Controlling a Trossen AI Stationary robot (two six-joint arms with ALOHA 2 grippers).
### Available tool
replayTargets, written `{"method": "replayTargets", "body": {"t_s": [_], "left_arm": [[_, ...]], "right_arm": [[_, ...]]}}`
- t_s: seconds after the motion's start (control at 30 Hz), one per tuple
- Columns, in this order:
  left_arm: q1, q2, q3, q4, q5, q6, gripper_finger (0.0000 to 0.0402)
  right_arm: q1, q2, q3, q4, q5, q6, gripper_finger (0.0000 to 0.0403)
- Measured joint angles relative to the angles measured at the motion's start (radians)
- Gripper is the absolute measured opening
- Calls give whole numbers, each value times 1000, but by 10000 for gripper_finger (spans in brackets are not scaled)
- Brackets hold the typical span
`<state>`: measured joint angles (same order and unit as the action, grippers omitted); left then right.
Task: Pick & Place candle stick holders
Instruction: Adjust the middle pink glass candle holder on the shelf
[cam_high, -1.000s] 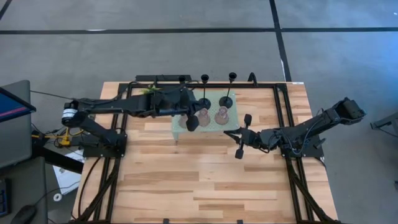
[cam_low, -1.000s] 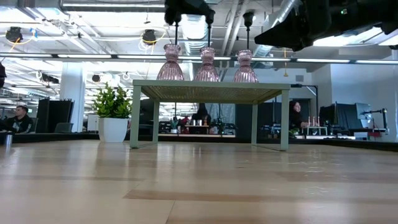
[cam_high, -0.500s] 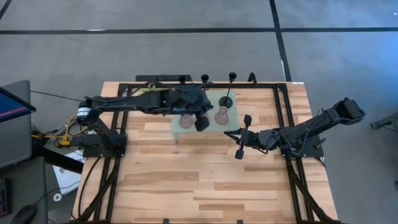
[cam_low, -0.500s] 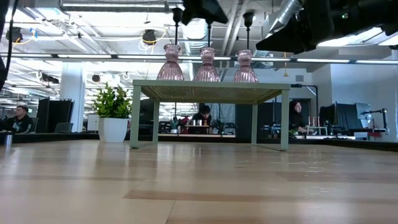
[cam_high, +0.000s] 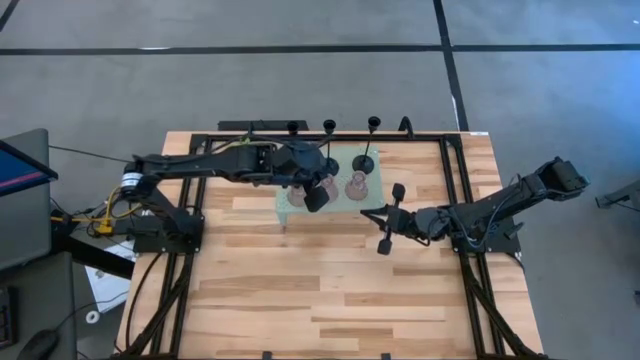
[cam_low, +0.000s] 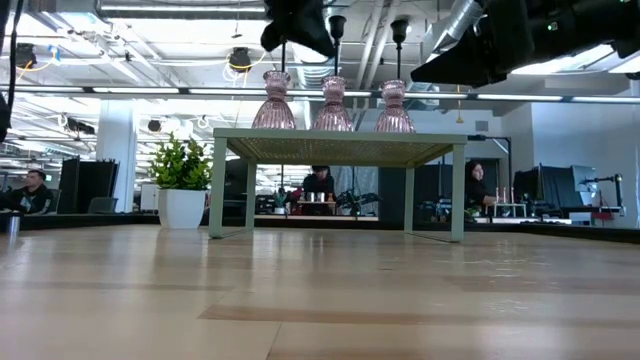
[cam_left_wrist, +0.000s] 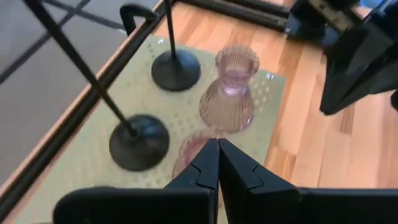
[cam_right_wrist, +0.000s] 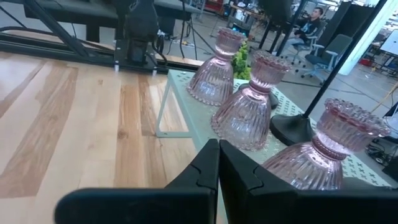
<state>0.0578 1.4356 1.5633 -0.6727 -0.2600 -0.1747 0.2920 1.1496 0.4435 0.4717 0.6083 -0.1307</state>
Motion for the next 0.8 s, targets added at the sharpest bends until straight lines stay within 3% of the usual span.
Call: {"method": "replayTargets", "body": {"t_s": [0.8], "left_arm": [[0,88,-1,6,6,-26,5]], "right_arm": [[0,0,0,-17,-1,0,0]]}}
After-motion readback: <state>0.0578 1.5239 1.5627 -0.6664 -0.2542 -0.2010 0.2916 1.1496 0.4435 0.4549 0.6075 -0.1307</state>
